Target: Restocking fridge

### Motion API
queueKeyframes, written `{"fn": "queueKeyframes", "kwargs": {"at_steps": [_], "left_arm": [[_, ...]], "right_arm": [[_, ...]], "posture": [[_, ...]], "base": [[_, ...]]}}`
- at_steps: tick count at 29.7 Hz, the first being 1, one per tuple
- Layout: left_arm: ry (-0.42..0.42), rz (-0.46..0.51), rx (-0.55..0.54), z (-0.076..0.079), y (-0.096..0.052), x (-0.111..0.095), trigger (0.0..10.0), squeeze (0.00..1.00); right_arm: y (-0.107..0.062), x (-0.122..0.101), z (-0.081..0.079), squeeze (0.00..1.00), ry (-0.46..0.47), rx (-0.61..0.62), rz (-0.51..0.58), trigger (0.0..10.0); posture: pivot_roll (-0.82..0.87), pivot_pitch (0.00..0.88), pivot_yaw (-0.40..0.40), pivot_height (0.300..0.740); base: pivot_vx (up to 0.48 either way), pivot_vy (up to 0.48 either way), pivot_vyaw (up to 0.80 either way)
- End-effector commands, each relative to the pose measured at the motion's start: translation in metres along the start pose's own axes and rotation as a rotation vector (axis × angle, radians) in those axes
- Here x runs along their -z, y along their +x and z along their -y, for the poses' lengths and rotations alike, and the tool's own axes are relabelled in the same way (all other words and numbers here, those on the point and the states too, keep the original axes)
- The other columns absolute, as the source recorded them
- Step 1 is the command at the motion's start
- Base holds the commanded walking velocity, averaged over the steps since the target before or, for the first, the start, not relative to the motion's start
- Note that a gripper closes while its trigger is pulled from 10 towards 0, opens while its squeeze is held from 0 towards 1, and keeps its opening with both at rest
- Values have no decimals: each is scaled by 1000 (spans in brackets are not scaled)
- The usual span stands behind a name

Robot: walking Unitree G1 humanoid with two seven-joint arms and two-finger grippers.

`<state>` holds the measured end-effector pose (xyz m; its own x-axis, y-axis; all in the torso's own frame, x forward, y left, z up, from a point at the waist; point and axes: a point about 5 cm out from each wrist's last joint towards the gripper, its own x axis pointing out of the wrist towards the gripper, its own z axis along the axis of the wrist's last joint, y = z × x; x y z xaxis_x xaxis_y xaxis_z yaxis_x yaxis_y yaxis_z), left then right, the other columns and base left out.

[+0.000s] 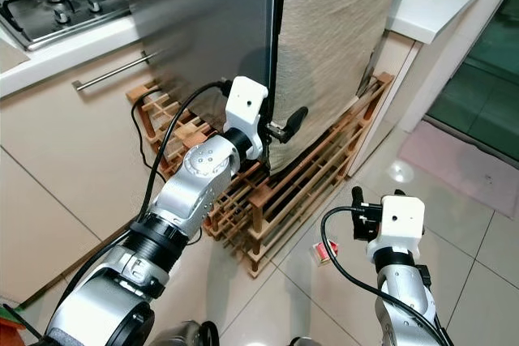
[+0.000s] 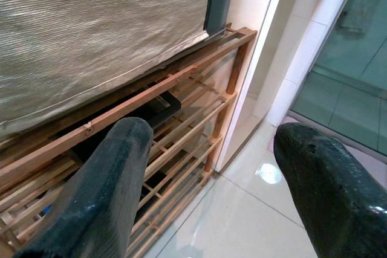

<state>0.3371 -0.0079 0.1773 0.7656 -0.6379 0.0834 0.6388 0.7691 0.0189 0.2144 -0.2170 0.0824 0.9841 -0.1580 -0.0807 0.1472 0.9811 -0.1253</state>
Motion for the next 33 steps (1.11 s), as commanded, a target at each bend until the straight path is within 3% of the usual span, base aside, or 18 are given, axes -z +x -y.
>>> {"fn": "queueKeyframes", "kwargs": {"at_steps": [1, 8, 9, 14, 15, 16, 21, 30, 32, 33], "left_arm": [[-97, 16, 87, 39, 6, 0, 10000, 0], [-91, 2, 111, 47, 12, 1, 10000, 0], [-115, 18, 182, 60, 15, -6, 10000, 0], [-185, 62, 329, 80, 14, -21, 10000, 0], [-221, 122, 443, 93, 11, -36, 10000, 0], [-225, 139, 469, 96, 11, -40, 10000, 0], [-270, 229, 559, 102, 6, -61, 10000, 0], [-304, 294, 654, 105, -1, -79, 10000, 0], [-293, 290, 650, 103, 0, -79, 10000, 0], [-240, 261, 593, 97, 3, -73, 10000, 0]], "right_arm": [[1, 0, 0, 0, -12, -4, 2, 10000], [4, -1, -1, 0, -14, -12, 6, 10000], [6, -2, -1, 0, -15, -16, 10, 10000], [8, -3, -1, 0, -15, -16, 12, 10000], [8, 0, 0, 0, -18, -14, 7, 10000], [8, 1, 1, 0, -20, -14, 4, 10000], [2, 14, 7, 0, -40, -2, -42, 10000], [0, 18, 8, 0, -43, -2, -53, 10000], [1, 18, 7, 0, -42, -3, -54, 10000], [3, 18, 6, 0, -42, -3, -51, 10000]], "posture": [[-23, 85, 28, 740], [-13, 82, 20, 740], [-14, 83, 20, 740], [-13, 83, 19, 740], [-13, 84, 18, 740], [-12, 84, 18, 740], [-14, 85, 18, 740], [-13, 84, 19, 740], [-12, 81, 21, 740], [-11, 80, 21, 740]], "base": [[0, 0, 0], [0, 0, 0], [0, 0, 0], [0, 0, 0], [0, 0, 0], [0, 0, 0], [0, 0, 0], [0, 0, 0], [0, 0, 0], [0, 0, 0]]}}
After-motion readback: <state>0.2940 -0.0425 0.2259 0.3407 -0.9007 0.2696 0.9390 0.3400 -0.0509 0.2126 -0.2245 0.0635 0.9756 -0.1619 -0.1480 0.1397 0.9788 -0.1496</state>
